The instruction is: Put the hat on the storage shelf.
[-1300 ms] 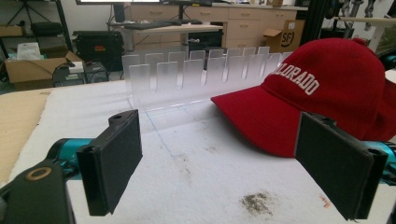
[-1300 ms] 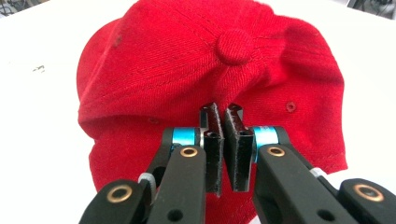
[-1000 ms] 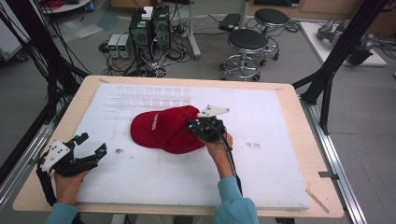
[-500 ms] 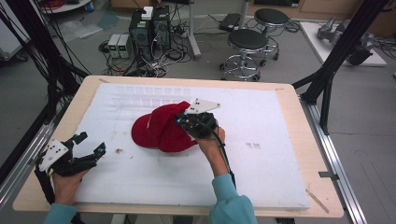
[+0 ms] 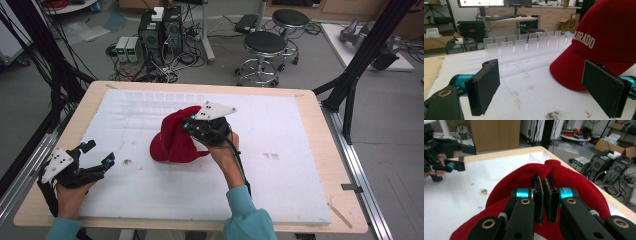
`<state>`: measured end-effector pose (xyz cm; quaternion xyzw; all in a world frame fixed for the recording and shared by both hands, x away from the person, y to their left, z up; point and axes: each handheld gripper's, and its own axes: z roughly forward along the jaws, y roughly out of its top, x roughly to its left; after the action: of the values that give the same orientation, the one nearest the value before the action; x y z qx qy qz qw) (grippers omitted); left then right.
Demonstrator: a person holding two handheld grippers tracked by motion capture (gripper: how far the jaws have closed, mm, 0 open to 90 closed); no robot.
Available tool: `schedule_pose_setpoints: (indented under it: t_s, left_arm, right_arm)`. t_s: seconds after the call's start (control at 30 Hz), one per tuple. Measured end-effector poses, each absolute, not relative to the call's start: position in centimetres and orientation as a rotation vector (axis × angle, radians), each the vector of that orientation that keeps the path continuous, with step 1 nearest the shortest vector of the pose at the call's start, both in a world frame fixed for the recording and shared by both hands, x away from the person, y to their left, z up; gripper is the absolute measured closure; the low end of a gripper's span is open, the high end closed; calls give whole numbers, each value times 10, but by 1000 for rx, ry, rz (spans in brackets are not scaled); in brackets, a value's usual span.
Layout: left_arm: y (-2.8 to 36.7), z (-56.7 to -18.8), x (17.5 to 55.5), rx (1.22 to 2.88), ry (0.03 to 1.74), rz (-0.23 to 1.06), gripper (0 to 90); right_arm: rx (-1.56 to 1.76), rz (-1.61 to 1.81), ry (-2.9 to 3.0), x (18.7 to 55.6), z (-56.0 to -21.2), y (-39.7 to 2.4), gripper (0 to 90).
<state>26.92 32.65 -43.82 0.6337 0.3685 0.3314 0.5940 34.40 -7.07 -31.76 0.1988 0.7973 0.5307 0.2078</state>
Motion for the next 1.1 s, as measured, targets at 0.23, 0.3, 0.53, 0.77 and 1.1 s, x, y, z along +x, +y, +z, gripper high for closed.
schedule_pose_setpoints:
  t_s: [0.23, 0.3, 0.53, 0.77, 1.1]
  left_arm:
    - [323, -433, 269, 1477, 837, 738, 153]
    - [321, -428, 269, 1486, 817, 731, 152]
    - [312, -412, 266, 1522, 737, 682, 149]
    - [306, -401, 267, 1549, 682, 640, 146]
    - [298, -388, 278, 1594, 614, 551, 142]
  right_arm:
    - [486, 1525, 2217, 338, -308, -71, 870]
    - [460, 1542, 2218, 337, -304, -72, 870]
    - [426, 1561, 2218, 335, -297, -73, 870]
    - [388, 1582, 2221, 335, -293, -72, 870]
    - [355, 1598, 2244, 334, -293, -71, 870]
